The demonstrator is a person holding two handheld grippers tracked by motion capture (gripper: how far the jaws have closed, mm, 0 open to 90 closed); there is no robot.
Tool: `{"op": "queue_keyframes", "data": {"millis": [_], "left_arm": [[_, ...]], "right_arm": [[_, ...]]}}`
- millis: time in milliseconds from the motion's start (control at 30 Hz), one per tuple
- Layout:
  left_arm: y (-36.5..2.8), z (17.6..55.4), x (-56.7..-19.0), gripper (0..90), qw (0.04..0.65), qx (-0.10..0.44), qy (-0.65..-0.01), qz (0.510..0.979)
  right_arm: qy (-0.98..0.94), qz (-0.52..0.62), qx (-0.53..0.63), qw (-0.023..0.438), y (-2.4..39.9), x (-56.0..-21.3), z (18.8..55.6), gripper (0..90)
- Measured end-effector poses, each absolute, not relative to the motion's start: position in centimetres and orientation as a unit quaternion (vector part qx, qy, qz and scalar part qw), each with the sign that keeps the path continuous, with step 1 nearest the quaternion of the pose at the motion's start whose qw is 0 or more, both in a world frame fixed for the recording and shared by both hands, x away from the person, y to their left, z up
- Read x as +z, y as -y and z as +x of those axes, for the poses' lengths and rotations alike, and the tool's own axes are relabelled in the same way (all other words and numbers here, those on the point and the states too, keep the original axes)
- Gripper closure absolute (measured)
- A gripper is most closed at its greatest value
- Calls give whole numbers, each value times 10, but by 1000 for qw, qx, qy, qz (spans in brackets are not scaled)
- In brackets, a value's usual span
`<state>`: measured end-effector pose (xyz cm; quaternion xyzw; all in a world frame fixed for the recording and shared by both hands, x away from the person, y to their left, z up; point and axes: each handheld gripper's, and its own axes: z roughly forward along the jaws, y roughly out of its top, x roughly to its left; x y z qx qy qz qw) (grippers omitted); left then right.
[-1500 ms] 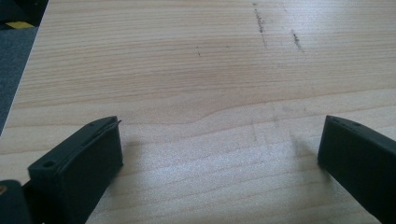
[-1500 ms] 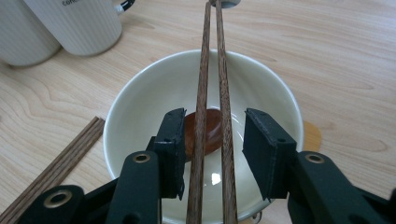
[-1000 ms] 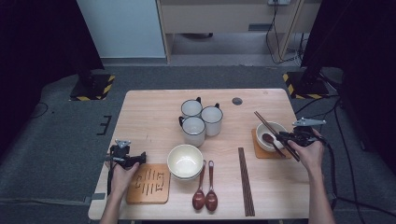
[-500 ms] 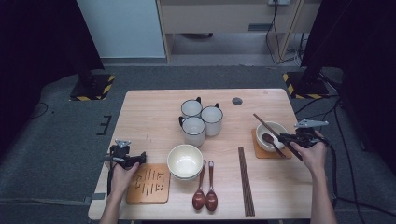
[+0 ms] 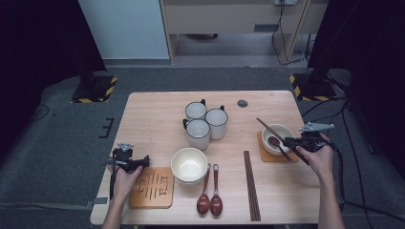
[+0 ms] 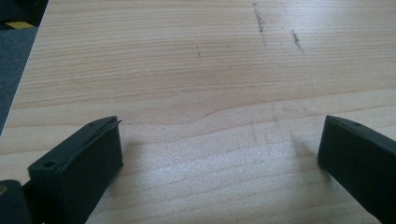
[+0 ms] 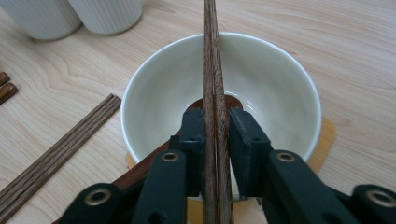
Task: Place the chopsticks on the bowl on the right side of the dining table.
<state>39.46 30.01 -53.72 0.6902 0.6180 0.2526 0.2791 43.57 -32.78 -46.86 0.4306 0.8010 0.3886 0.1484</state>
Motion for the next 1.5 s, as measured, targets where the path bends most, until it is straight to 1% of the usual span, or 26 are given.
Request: {"op": "queue_keyframes", "data": {"millis": [167,367,433,700,1100,1500], "left_arm": [[-300,395,-537,0,279,253,-618,690],[-300,395,-537,0,279,253,-618,690],[-300,395,-537,0,279,253,-618,690],[-300,395,-537,0,279,253,-618,690],[-300,395,-537,0,279,253,-618,690],[-300,395,-537,0,279,253,-618,690]], "right_arm": [[-798,428,394,155,328,-466,435,712],[-786,435,405,171,327,-455,430,674],[-780,436,409,181,327,-451,427,671],[-774,441,411,195,329,-443,414,665],[-773,454,399,194,328,-440,390,701],[-769,464,396,189,332,-440,374,764]]}}
